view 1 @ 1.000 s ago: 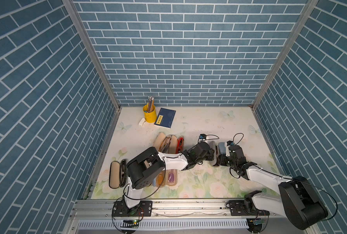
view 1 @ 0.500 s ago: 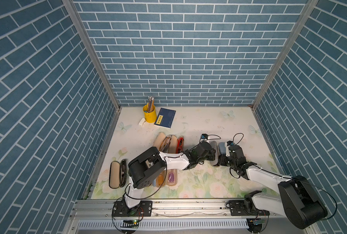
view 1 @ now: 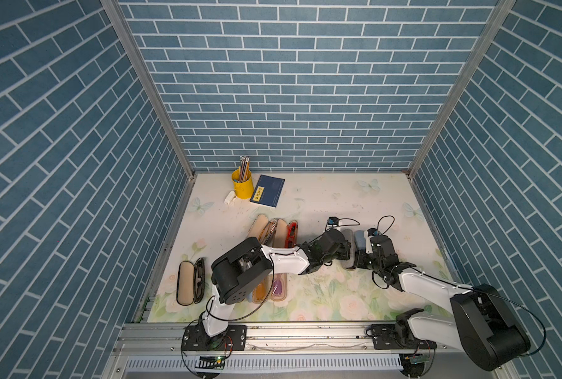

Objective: Close the glasses case
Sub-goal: Close the glasses case at the center of the board, then move the glasses case to the center of the board.

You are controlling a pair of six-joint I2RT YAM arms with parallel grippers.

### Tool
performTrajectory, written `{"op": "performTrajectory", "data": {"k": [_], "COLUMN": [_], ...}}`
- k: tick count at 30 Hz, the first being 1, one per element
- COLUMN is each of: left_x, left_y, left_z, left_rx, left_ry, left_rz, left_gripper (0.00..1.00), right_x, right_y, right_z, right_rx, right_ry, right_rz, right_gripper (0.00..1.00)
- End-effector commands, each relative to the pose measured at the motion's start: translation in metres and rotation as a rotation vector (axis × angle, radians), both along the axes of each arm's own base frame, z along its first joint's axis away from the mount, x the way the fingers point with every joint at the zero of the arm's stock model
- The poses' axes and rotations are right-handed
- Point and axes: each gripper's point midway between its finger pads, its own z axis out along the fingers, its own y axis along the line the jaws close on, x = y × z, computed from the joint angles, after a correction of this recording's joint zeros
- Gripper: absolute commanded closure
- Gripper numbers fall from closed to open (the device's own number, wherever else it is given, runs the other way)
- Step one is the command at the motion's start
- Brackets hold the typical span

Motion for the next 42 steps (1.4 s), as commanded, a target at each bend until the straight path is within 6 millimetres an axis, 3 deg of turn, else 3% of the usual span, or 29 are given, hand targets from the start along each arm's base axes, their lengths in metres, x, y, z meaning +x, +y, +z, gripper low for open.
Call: {"op": "performTrajectory", "data": {"k": [1,9,14,18,24,29,32,37,42], "left_x": [-0.023,-0.025,-0.024,-0.021,-0.021,-0.018,-0.016,-0.01,-0.009], "left_y": [0.011,0.008,0.006,0.004,0.004,0.009,0.008,0.013,0.006], "left_z": [-0.063,-0.078,-0.071,-0.063,-0.057,-0.04,-0.027,-0.013,-0.01], "left_rx": [0.162,0.159,0.131,0.12,0.119,0.107,0.102,0.104,0.082], "left_ry": [0.102,0.128,0.12,0.105,0.095,0.057,0.034,0.01,0.012], "left_rz": [-0.047,-0.047,-0.046,-0.05,-0.048,-0.034,-0.031,-0.013,-0.02], "left_gripper": [0.85,0.85,0.84,0.84,0.83,0.79,0.78,0.75,0.75], "right_x": [0.003,0.018,0.026,0.026,0.023,0.024,0.024,0.02,0.019], "right_y": [-0.001,-0.011,-0.021,-0.022,-0.023,-0.032,-0.033,-0.01,-0.012], "right_z": [0.005,0.047,0.076,0.089,0.077,0.089,0.086,0.094,0.065], "right_rx": [-0.015,-0.023,-0.024,-0.004,0.009,0.009,0.015,0.151,0.133], "right_ry": [-0.014,-0.077,-0.133,-0.145,-0.113,-0.146,-0.134,-0.166,-0.09], "right_rz": [0.009,-0.008,-0.032,-0.022,-0.015,-0.041,-0.036,0.055,0.039], "right_gripper": [1.0,1.0,1.0,1.0,0.97,0.9,0.89,0.8,0.79]}}
